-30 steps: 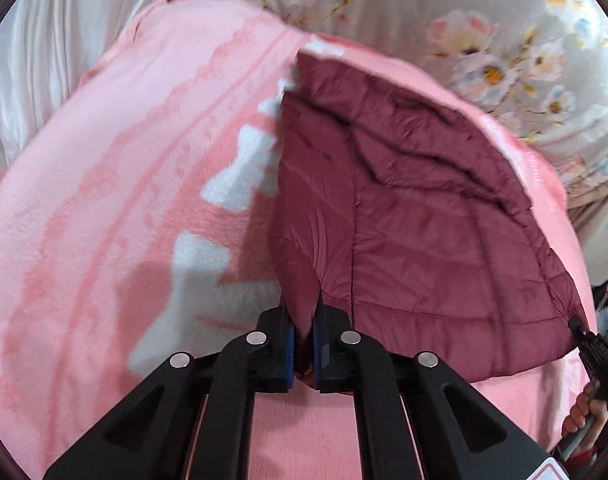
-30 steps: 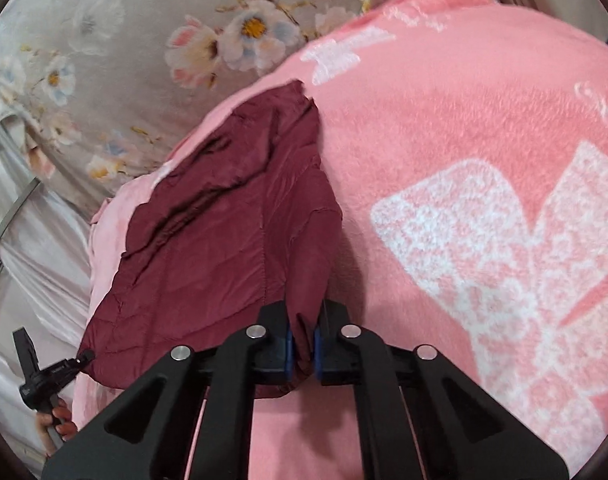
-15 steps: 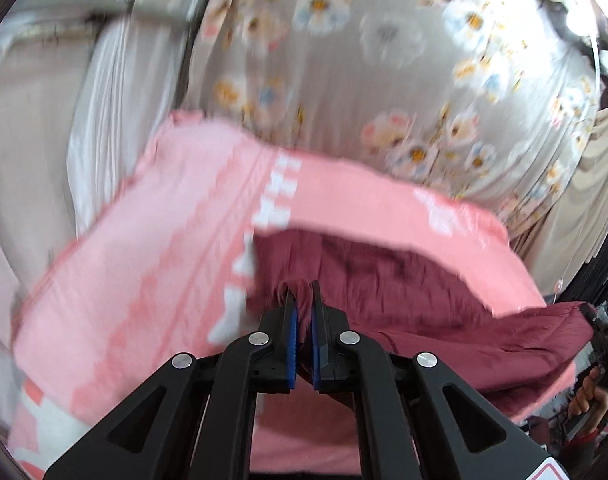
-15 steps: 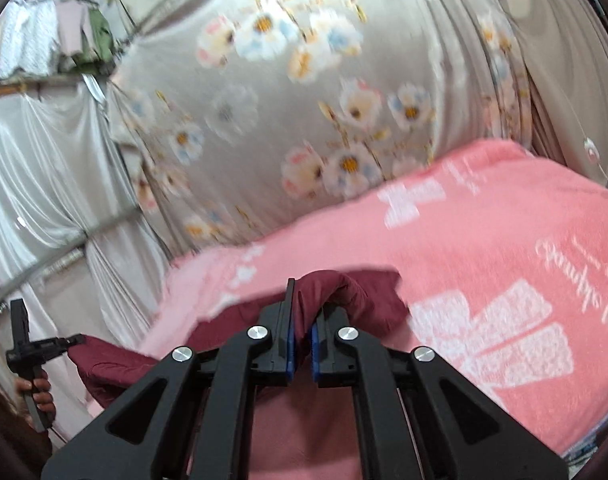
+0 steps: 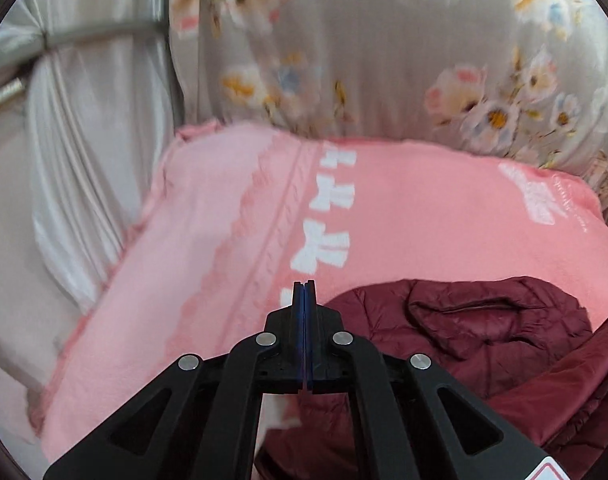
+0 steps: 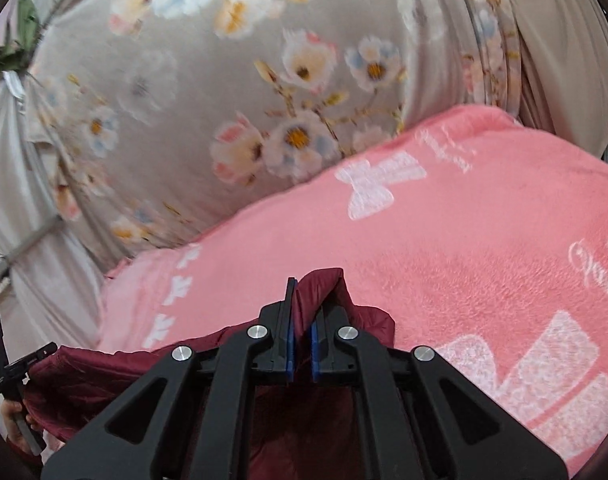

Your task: Fold large clothes

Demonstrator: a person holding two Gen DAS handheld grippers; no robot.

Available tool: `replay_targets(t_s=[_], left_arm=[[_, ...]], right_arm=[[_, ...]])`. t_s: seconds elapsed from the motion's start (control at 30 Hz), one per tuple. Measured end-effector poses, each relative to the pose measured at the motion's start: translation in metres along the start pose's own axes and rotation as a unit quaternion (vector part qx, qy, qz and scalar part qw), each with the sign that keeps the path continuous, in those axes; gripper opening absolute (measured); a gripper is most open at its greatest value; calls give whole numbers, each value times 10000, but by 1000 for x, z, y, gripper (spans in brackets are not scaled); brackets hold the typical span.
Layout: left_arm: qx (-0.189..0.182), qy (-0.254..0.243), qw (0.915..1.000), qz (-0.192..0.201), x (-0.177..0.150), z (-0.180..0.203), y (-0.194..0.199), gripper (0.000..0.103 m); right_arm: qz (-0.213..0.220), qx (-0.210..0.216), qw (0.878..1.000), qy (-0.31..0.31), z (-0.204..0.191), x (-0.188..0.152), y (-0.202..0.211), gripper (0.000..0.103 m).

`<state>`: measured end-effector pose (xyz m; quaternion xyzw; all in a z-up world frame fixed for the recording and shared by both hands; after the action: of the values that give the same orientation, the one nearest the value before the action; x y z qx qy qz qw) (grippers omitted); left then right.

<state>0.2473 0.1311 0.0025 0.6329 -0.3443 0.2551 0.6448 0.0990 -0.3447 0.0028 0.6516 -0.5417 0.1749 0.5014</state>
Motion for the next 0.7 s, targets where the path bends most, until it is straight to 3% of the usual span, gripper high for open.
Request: replay_targets(t_s=[0.07,0.2,0.27,0.33,0.37,0.43,0.57,0.67,0.7], left_arm=[[-145,236,9992,-284,-9,0,-28,0],[-769,580,9941,-508,-25,-1,-32,2],[-989,608,9909,-686,-33,2,-36,14],[-1143,721,9872,-841,-39,1,-48,46],[-1165,772,9862,-889,-40,1,-53,48],[-1257,964,9815,-1078,-45,-1,-75,48],[-1873,1412,9583,-1634,-55,9,-114,48],[-2018,1598,9513,-1694,-57,12,-130,48],[-2109,1589,9508,-1617,-54,14,-130,32]], right_arm=[[-176,-154,9997,-38,8,-6,-29,4],[-374,-221,9990,-96,15,-12,-59,4],[-395,-296,9988,-23,15,-15,-66,4],[-419,-284,9987,-42,17,-19,-70,4],[-429,-288,9986,-62,17,-20,-71,4],[-453,-290,9985,-86,18,-21,-72,4],[-480,-320,9983,-37,17,-21,-71,4],[-504,-350,9981,-2,17,-22,-72,5],[-512,-373,9980,7,17,-23,-73,5]])
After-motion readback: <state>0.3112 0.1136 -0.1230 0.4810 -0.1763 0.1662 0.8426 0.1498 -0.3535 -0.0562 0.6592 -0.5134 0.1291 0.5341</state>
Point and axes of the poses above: each gripper's, at about its wrist camera, not at the fingertips, and y roughly against the way its jaws point, z to its right, x to its top, the point moved 8 cm from there along -y, roughly the way its jaws point, and after that the axes turned 1 degree about y, right-handed, at the moved point
